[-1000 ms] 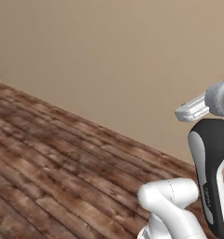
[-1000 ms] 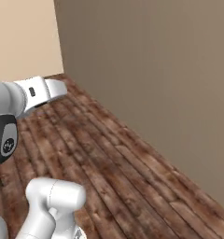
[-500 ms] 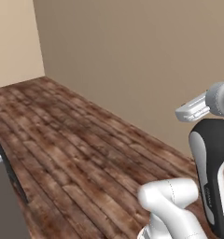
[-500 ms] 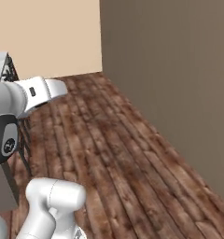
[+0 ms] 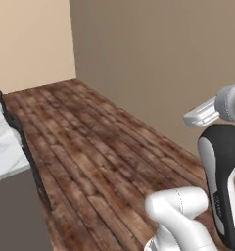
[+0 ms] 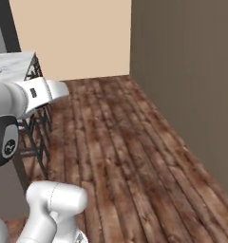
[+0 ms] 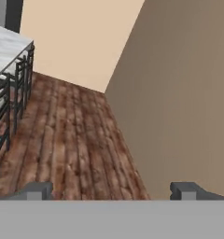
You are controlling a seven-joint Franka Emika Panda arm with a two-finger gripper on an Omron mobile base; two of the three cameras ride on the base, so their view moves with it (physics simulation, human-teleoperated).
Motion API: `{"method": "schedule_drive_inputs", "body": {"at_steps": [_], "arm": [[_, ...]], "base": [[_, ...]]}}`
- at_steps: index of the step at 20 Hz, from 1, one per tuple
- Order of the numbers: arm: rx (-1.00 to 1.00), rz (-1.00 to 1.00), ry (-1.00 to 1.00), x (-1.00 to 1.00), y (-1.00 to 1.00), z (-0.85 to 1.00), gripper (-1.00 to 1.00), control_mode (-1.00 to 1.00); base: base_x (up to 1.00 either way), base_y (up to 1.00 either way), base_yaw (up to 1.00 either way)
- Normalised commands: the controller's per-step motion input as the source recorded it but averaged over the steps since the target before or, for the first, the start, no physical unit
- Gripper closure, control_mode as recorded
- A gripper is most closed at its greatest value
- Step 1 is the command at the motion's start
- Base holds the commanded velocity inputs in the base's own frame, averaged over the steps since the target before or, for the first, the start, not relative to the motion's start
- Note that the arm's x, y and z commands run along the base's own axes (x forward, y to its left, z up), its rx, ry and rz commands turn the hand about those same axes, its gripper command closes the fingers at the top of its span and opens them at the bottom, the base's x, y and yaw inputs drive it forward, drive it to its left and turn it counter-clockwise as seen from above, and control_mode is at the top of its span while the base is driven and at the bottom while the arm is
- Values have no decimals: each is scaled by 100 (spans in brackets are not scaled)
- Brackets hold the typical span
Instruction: Move the bowls from the cabinet to the plates on the dining table.
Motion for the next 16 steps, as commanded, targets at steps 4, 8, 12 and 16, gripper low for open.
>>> {"method": "schedule_drive_inputs", "body": {"at_steps": [4, 8, 12, 16], "arm": [[0, 0, 0, 0, 0, 0, -100, 100], [0, 0, 0, 0, 0, 0, -100, 100], [0, 0, 0, 0, 0, 0, -100, 100], [0, 0, 0, 0, 0, 0, -100, 100]], "base": [[-5, 48, 37], [-19, 39, 42], [-32, 29, 46], [-21, 33, 45]]}}
